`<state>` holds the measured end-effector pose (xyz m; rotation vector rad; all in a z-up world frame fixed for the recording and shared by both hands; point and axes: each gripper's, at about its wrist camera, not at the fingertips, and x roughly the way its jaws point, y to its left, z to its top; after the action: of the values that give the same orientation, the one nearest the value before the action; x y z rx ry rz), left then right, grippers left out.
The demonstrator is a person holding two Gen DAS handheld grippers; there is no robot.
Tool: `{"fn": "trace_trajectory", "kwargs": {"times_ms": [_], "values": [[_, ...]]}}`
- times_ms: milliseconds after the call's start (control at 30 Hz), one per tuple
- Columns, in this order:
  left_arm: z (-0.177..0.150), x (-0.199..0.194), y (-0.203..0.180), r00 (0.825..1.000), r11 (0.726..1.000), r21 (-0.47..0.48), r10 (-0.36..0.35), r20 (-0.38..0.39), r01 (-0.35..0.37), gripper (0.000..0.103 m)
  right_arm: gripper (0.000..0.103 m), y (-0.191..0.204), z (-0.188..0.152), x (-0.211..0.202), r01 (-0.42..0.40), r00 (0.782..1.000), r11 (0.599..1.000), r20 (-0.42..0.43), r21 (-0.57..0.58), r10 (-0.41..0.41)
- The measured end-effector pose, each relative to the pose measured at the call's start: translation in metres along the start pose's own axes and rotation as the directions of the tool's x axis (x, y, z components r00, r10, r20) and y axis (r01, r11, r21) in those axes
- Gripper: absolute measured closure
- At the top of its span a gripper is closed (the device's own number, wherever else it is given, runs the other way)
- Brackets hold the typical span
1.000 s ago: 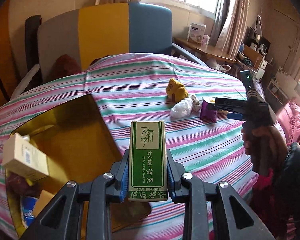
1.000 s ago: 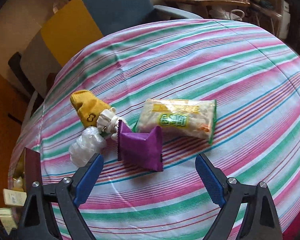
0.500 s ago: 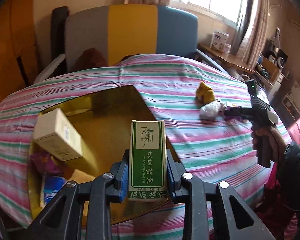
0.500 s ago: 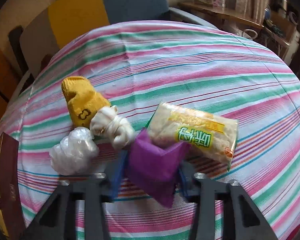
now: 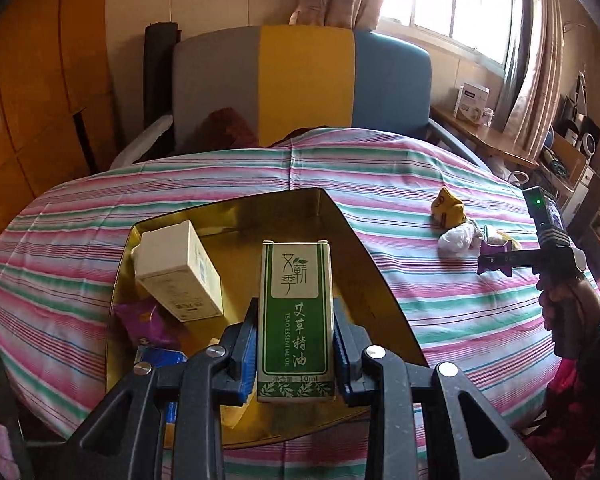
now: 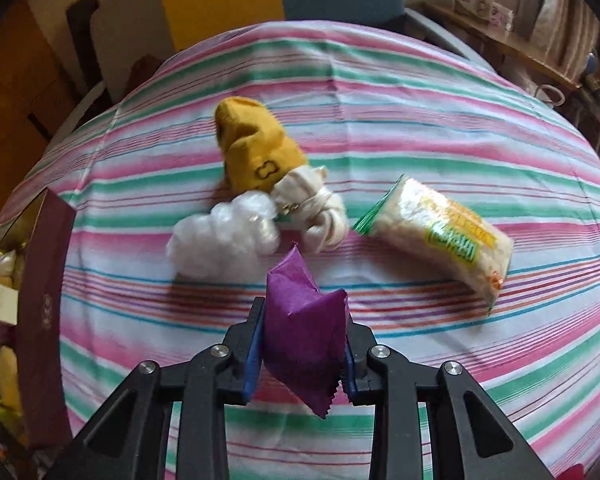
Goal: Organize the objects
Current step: 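Carry the green box toward the tray with the left gripper while the right gripper grasps the purple packet, then lower the green box into the gold tray and open the left gripper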
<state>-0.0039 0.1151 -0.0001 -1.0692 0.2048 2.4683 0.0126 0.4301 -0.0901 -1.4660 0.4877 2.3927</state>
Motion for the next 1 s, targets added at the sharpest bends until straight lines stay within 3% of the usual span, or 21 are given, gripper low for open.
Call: {"fn": "trace_trajectory", "kwargs": {"times_ms": [800,1000], "values": [[-0.012,0.013,0.000,0.999,1.000,0.002,-0.006,-0.053,0.006,0.073,0.071,0.000,-0.001,0.004,-0.004,1.000,1.000,0.000,-0.001,0.004],[-0.016,0.022,-0.011,0.996,0.998,0.045,-0.033,-0.079,0.037,0.073,0.071,0.002,-0.001,0.003,0.003,1.000,1.000,0.001,-0.007,-0.003]]}}
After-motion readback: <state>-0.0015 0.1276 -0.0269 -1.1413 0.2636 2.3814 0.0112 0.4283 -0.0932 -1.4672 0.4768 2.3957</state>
